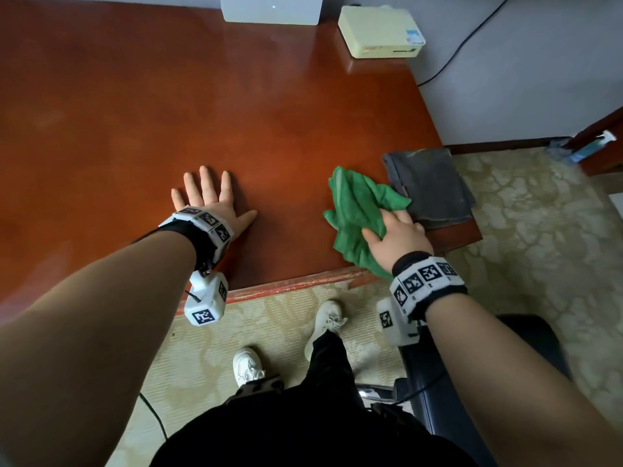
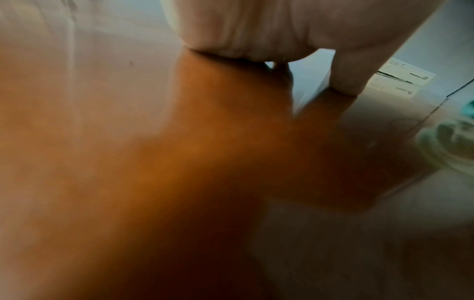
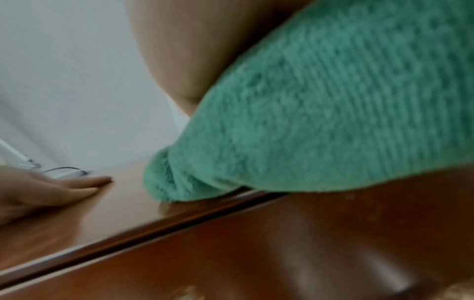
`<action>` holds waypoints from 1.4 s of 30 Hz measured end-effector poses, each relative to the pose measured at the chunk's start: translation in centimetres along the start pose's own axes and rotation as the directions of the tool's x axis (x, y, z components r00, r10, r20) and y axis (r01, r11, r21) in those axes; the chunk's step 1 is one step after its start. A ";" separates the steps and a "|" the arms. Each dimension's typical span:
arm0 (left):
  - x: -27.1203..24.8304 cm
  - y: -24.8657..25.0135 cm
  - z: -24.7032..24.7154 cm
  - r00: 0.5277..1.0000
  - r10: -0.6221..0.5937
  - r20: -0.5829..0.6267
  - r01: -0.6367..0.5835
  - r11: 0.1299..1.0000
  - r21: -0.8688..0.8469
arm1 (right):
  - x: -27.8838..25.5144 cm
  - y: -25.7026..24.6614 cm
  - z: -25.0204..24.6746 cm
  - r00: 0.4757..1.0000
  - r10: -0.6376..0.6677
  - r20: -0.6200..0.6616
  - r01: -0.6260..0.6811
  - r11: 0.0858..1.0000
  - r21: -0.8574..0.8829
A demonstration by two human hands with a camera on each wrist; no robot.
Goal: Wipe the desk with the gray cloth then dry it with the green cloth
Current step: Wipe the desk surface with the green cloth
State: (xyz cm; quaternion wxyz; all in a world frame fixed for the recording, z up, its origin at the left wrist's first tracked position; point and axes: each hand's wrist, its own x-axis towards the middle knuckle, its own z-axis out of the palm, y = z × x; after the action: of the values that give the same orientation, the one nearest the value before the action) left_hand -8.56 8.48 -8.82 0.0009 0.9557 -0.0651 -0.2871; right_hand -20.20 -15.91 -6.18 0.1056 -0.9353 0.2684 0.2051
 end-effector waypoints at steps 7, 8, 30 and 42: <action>-0.9 -2.4 -0.2 0.992 0.126 -0.023 -0.127 0.987 -0.095 | -5.1 -5.2 1.5 0.781 -0.555 0.286 0.602 0.790 -0.111; -1.3 -3.5 -0.1 0.989 0.143 -0.028 -0.145 0.985 -0.090 | -4.5 -5.4 0.9 0.781 -0.563 0.270 0.606 0.788 -0.108; -5.6 -15.4 2.9 0.978 -0.206 0.033 0.208 0.974 -0.088 | 3.8 -14.2 -0.9 0.995 -0.100 -0.027 0.098 0.994 -0.052; -6.1 -16.3 2.7 0.993 -0.114 0.003 0.113 0.977 -0.183 | -0.3 -18.1 0.7 0.826 -0.563 0.026 0.563 0.823 -0.075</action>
State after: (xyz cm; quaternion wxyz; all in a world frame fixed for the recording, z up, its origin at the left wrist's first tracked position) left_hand -13.10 25.52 -8.40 0.0726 0.9548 0.0164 -0.2879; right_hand -10.79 -0.47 -5.05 0.1247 -0.9760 -0.0276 0.1764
